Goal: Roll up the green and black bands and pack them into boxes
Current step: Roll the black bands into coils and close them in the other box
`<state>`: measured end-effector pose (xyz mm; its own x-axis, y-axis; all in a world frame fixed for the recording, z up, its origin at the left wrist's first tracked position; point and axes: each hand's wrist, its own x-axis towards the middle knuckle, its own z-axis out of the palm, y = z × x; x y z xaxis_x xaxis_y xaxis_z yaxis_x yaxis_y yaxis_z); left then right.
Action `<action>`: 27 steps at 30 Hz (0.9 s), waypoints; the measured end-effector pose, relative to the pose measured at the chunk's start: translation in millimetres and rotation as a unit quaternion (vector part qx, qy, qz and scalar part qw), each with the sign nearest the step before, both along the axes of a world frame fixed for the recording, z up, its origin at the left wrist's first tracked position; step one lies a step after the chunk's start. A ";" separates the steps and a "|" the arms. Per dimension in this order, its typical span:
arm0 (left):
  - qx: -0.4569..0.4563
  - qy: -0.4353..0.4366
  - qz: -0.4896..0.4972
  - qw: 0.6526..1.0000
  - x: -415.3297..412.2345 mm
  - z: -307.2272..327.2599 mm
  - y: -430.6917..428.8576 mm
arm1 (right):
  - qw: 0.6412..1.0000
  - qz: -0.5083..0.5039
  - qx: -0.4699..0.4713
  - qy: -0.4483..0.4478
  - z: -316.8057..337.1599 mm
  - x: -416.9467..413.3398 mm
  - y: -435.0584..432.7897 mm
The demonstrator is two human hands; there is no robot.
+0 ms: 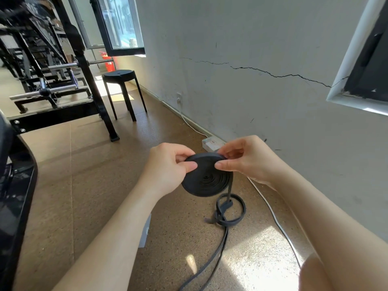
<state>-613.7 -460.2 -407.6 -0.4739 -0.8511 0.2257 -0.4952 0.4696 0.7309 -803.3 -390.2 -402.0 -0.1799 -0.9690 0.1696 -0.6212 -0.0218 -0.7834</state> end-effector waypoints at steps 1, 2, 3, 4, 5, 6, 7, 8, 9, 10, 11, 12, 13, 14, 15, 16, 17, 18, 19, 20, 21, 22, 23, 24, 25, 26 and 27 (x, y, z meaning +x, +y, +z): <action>0.005 0.015 0.007 1.000 0.6 0.3 -1.2 | 0.999 -0.009 0.005 -0.044 0.0 -2.6 0.0; 0.011 0.027 0.011 1.000 0.9 0.3 -1.8 | 0.996 -0.015 0.007 -0.082 0.6 -3.4 0.7; 0.020 0.038 0.014 0.999 0.7 0.1 -1.9 | 0.994 -0.019 0.006 -0.110 1.1 -3.0 1.0; 0.031 0.051 0.016 0.998 0.2 0.2 -1.6 | 0.992 -0.022 0.004 -0.127 2.0 -2.3 0.9; 0.042 0.064 0.017 0.997 -0.4 0.3 -1.0 | 0.990 -0.026 0.001 -0.135 2.6 -1.5 0.4; 0.053 0.075 0.020 0.996 -1.0 0.8 0.1 | 0.990 -0.031 -0.004 -0.137 3.0 -1.0 0.1; 0.062 0.085 0.023 0.994 -1.6 1.6 0.9 | 0.990 -0.037 -0.011 -0.138 3.4 -0.9 -0.3; 0.069 0.094 0.026 0.993 -1.9 2.2 1.5 | 0.989 -0.043 -0.020 -0.139 3.3 -1.5 -0.4; 0.077 0.103 0.030 0.991 -2.1 2.3 1.7 | 0.989 -0.049 -0.026 -0.139 2.9 -2.0 -0.4; 0.087 0.111 0.035 0.989 -1.9 2.2 1.7 | 0.989 -0.053 -0.030 -0.136 2.8 -2.1 0.1; 0.098 0.120 0.041 0.987 -1.7 1.9 1.3 | 0.990 -0.053 -0.032 -0.131 2.5 -2.2 0.5; 0.110 0.129 0.047 0.984 -1.5 1.6 1.2 | 0.990 -0.048 -0.035 -0.124 2.6 -2.2 1.0; 0.122 0.137 0.052 0.982 -1.6 0.9 0.6 | 0.991 -0.045 -0.038 -0.116 2.5 -2.1 0.9; 0.135 0.143 0.054 0.979 -1.6 0.6 0.6 | 0.993 -0.047 -0.045 -0.104 2.3 -2.1 0.7; 0.148 0.144 0.048 0.977 -1.8 0.1 1.1 | 0.994 -0.054 -0.054 -0.081 1.7 -2.4 0.2; 0.162 0.140 0.032 0.976 -2.3 0.1 2.1 | 0.995 -0.065 -0.063 -0.047 1.4 -2.8 -0.1; 0.174 0.124 0.009 0.977 -2.8 -0.5 3.4 | 0.995 -0.071 -0.069 -0.006 1.5 -2.4 0.0; 0.179 0.094 -0.020 0.979 -3.4 -1.1 4.7 | 0.994 -0.073 -0.070 0.032 1.9 -1.3 0.5; 0.173 0.049 -0.050 0.982 -4.0 -1.8 5.8 | 0.993 -0.070 -0.066 0.062 2.4 0.6 1.0; 0.158 -0.001 -0.076 0.985 -4.6 -2.2 6.4 | 0.993 -0.063 -0.057 0.084 3.1 2.7 1.9; 0.137 -0.050 -0.094 0.985 -5.4 -2.6 6.5 | 0.993 -0.054 -0.043 0.100 3.4 4.5 2.4; 0.114 -0.093 -0.104 0.984 -6.1 -2.4 6.3 | 0.992 -0.043 -0.029 0.118 4.1 6.9 3.3; 0.087 -0.128 -0.105 0.982 -6.0 -2.3 5.4 | 0.990 -0.029 -0.017 0.138 4.3 9.6 3.7; 0.056 -0.154 -0.100 0.981 -5.6 -1.3 5.1 | 0.987 -0.015 -0.011 0.159 4.3 12.3 3.9; 0.028 -0.169 -0.090 0.981 -4.6 -0.7 4.9 | 0.985 -0.002 -0.012 0.173 4.3 14.8 3.7; 0.008 -0.167 -0.080 0.983 -3.4 -0.2 4.6 | 0.983 0.006 -0.016 0.180 4.3 16.5 3.5; -0.006 -0.155 -0.073 0.985 -2.2 0.1 4.8 | 0.983 0.012 -0.022 0.182 4.4 17.2 3.1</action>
